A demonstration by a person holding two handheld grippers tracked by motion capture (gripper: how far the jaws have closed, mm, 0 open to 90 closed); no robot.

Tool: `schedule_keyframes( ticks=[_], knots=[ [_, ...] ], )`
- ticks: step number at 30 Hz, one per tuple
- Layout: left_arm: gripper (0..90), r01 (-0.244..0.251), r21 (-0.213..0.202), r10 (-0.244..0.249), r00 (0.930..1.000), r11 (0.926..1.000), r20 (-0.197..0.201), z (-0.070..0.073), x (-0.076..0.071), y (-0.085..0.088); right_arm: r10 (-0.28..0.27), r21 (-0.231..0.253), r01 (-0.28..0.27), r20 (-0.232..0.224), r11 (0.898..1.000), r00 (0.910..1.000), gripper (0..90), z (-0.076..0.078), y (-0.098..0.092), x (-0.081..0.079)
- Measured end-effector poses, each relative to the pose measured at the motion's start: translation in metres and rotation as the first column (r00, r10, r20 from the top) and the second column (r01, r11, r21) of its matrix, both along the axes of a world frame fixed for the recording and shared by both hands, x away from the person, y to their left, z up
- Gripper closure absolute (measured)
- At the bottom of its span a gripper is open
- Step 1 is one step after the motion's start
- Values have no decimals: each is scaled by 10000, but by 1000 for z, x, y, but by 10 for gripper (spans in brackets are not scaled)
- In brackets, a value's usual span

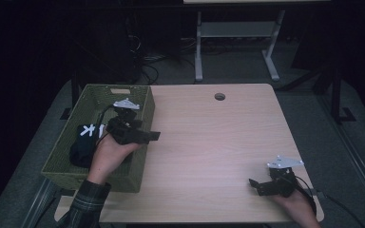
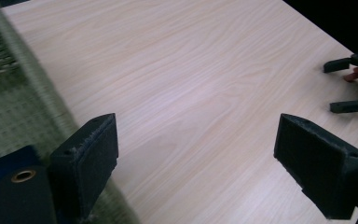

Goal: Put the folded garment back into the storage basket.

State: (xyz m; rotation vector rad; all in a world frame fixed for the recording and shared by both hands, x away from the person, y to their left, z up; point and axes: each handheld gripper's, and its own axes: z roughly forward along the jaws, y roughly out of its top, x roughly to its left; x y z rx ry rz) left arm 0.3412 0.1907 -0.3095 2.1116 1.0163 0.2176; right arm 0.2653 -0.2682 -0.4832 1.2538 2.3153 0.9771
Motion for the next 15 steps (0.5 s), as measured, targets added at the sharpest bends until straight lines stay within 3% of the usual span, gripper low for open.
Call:
schedule_keyframes(
  ticks=[4, 15],
  knots=[
    [133, 153, -139, -152, 9999, 9998, 67, -5, -3, -16, 0, 1, 0, 0, 10000, 10000, 21, 0, 0, 0],
    [133, 972, 47, -972, 9952, 9953, 86, -29, -10, -58, 4, -2, -4, 3, 10000, 10000, 21, 0, 0, 0]
  ],
)
